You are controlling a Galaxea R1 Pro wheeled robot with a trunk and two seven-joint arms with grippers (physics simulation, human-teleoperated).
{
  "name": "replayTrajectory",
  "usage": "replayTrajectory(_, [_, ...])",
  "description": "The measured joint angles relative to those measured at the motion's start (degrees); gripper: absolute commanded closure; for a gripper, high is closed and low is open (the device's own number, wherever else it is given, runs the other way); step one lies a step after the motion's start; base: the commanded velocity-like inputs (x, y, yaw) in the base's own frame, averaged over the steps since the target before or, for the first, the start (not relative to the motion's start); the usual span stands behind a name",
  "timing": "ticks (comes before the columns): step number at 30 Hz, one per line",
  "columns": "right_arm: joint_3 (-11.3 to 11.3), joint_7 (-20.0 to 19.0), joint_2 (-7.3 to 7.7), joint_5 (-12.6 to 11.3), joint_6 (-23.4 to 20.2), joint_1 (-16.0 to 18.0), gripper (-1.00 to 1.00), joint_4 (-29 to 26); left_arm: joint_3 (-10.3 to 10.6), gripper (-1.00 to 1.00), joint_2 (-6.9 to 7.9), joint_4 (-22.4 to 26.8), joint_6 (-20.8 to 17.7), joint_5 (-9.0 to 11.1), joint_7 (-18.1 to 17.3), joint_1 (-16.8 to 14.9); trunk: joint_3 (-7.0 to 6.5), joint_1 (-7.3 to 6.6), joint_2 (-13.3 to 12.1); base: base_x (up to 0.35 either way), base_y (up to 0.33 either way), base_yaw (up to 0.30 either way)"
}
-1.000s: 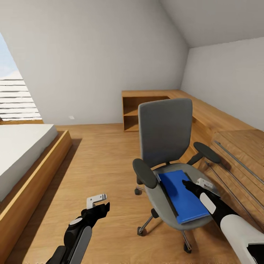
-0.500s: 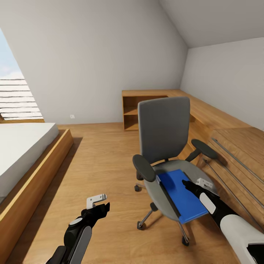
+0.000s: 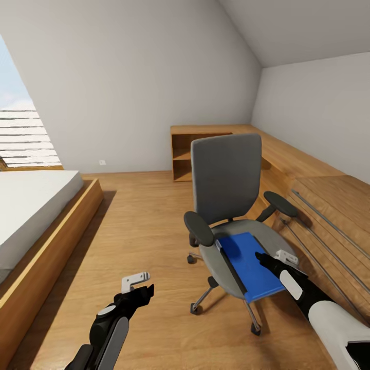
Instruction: In the bedroom, organize the workspace by keeping the computer under the desk, ensuring the monitor is on the desk, placing the keyboard on the desk next to the monitor, placing the mouse on the desk next to the keyboard, moving the folder from the swivel chair onto the desk next to the mouse, stacking the notebook on top of the folder with the pen on top of the notebook, and positioning the swivel chair next to the desk.
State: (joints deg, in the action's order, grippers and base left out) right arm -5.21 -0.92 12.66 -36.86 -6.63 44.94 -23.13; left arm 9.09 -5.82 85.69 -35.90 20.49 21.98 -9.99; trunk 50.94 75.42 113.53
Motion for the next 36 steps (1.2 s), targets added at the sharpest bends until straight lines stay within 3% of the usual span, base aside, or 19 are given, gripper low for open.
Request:
replayTrajectory(17, [0.09,-0.01,0.00,0.02,0.08,0.03,-1.00,0.00,-0.02,-1.00,-0.03,-0.42,0.00,-0.01,-0.02,0.00,0.00,0.00,0.00,-0.083,-0.015,0.000])
replayTrajectory(36, [-0.05,0.01,0.01,0.08,0.15,-0.02,-1.00,1.47,-0.01,-1.00,-0.07,-0.74,0.07,-0.06,0.06,0.01,-3.22,-3.95,-7.22,0.000,0.000,0.000])
